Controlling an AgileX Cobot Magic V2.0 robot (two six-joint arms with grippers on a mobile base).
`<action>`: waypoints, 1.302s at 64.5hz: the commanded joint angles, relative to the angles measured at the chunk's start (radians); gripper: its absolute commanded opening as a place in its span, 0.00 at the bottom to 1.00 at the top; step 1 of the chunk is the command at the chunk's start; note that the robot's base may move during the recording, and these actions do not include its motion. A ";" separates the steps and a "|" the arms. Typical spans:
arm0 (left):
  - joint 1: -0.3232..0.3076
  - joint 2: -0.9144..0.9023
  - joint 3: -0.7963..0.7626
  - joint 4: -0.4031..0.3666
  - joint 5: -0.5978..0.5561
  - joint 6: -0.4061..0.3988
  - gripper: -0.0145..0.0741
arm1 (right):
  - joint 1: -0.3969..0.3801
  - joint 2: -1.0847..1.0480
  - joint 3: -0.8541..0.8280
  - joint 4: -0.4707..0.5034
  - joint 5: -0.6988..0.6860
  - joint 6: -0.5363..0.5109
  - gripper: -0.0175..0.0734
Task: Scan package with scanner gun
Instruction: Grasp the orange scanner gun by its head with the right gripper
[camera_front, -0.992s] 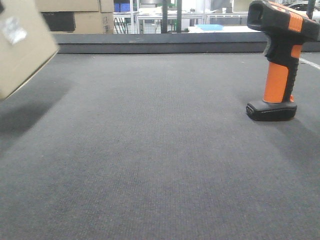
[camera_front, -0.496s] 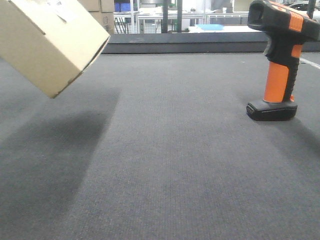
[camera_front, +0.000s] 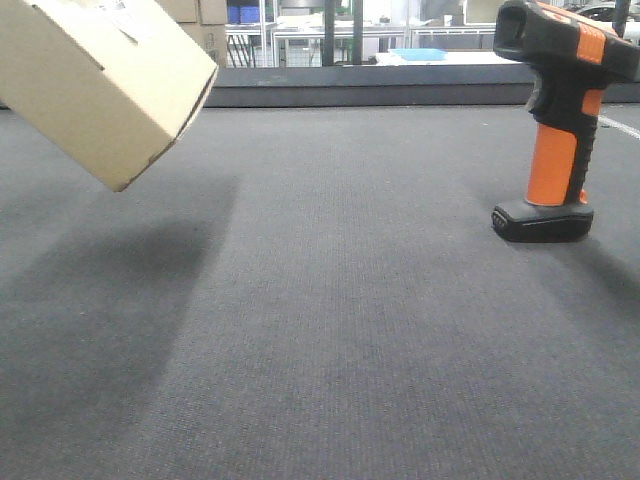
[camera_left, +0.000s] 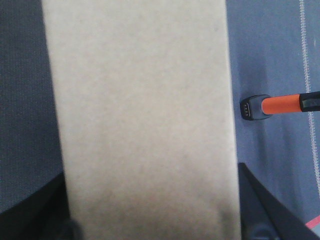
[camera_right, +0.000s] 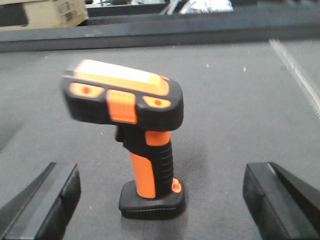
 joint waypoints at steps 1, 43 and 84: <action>-0.002 -0.010 -0.003 -0.030 -0.017 0.008 0.04 | 0.001 0.077 0.000 -0.019 -0.101 0.035 0.82; -0.002 -0.010 -0.003 -0.030 -0.023 0.008 0.04 | 0.001 0.512 -0.001 -0.198 -0.633 0.224 0.82; -0.002 -0.010 -0.003 -0.028 -0.029 0.008 0.04 | 0.001 0.641 -0.089 -0.184 -0.693 0.224 0.82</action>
